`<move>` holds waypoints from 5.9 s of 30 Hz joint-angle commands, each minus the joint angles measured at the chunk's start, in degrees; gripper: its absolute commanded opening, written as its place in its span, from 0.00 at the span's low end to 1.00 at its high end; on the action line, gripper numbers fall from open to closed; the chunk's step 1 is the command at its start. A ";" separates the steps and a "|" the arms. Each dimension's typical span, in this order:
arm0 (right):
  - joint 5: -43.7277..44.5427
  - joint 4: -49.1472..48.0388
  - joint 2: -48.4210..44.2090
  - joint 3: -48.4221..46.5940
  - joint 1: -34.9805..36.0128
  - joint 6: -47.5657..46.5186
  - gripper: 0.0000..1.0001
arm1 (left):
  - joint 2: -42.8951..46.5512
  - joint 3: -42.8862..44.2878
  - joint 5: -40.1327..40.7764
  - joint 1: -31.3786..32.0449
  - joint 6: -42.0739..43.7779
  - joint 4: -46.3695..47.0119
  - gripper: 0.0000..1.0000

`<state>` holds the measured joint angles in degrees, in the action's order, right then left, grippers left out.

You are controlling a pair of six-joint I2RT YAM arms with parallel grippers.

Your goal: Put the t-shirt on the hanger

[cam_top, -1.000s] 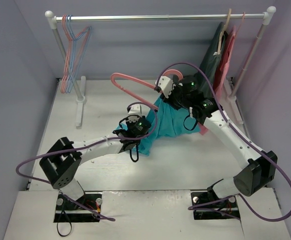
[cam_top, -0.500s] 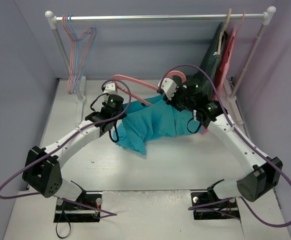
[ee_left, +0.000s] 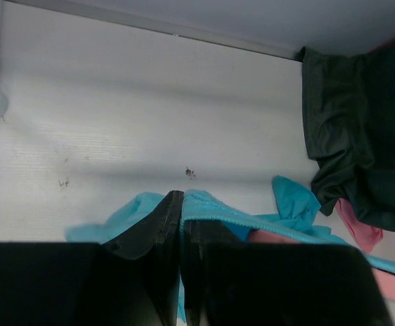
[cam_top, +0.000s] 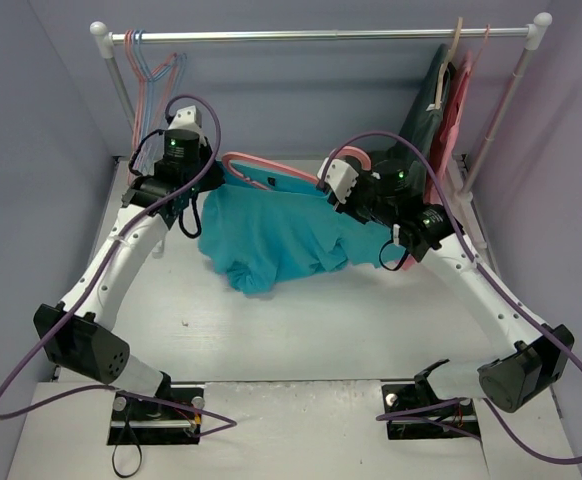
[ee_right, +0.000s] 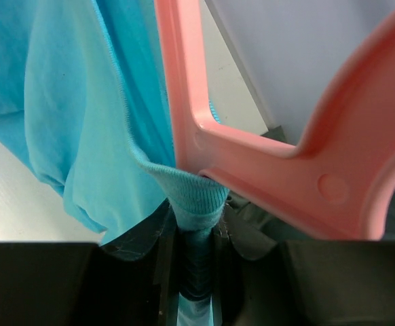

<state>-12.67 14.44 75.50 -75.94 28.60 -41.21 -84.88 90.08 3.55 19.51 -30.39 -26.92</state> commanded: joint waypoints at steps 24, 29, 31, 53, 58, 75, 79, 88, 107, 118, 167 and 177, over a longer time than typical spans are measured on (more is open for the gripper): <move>9.24 2.71 4.74 -5.79 5.32 -4.93 0.00 | -3.71 16.18 2.69 -1.32 8.42 -11.40 0.03; 7.13 -0.98 5.27 -7.46 5.77 -4.49 0.00 | -3.54 15.48 4.78 4.30 10.17 -12.81 0.08; 6.69 -1.16 5.70 -8.86 5.85 -4.49 0.00 | -3.19 14.68 6.37 7.45 10.88 -13.25 0.09; 8.10 -3.36 2.28 -5.18 5.59 -1.86 0.00 | 3.06 11.78 27.47 14.68 11.32 -17.90 0.10; 7.83 -4.06 2.01 -5.45 5.94 -1.59 0.00 | 2.18 14.07 25.72 14.77 11.50 -18.35 0.10; 5.73 -16.00 2.98 -3.43 8.58 1.40 0.00 | -2.48 19.52 20.09 22.86 6.05 -17.12 0.10; 4.32 -15.84 2.11 -2.28 7.35 0.61 0.00 | -1.78 19.69 20.09 22.86 7.97 -15.98 0.22; -4.46 -14.61 -0.71 2.64 1.21 -0.45 0.00 | 4.37 19.78 13.60 21.63 32.88 -9.12 0.38; -20.55 -3.72 -4.14 3.96 -2.94 -6.78 0.00 | 3.93 19.53 -35.44 0.09 64.48 -25.73 0.59; -22.05 -3.80 -4.84 5.10 -2.94 -7.04 0.00 | 3.41 15.74 -45.29 -0.17 71.69 -30.82 0.63; -25.04 2.00 2.98 -3.42 -0.21 -9.50 0.00 | -3.62 13.81 -52.51 7.12 71.17 -34.26 0.19; -23.28 1.91 2.89 -4.13 0.14 -9.85 0.00 | -2.57 10.99 -49.61 7.47 69.95 -32.07 0.00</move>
<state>-34.98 22.57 79.44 -75.55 28.56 -51.96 -88.92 101.62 -45.93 26.02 40.23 -61.06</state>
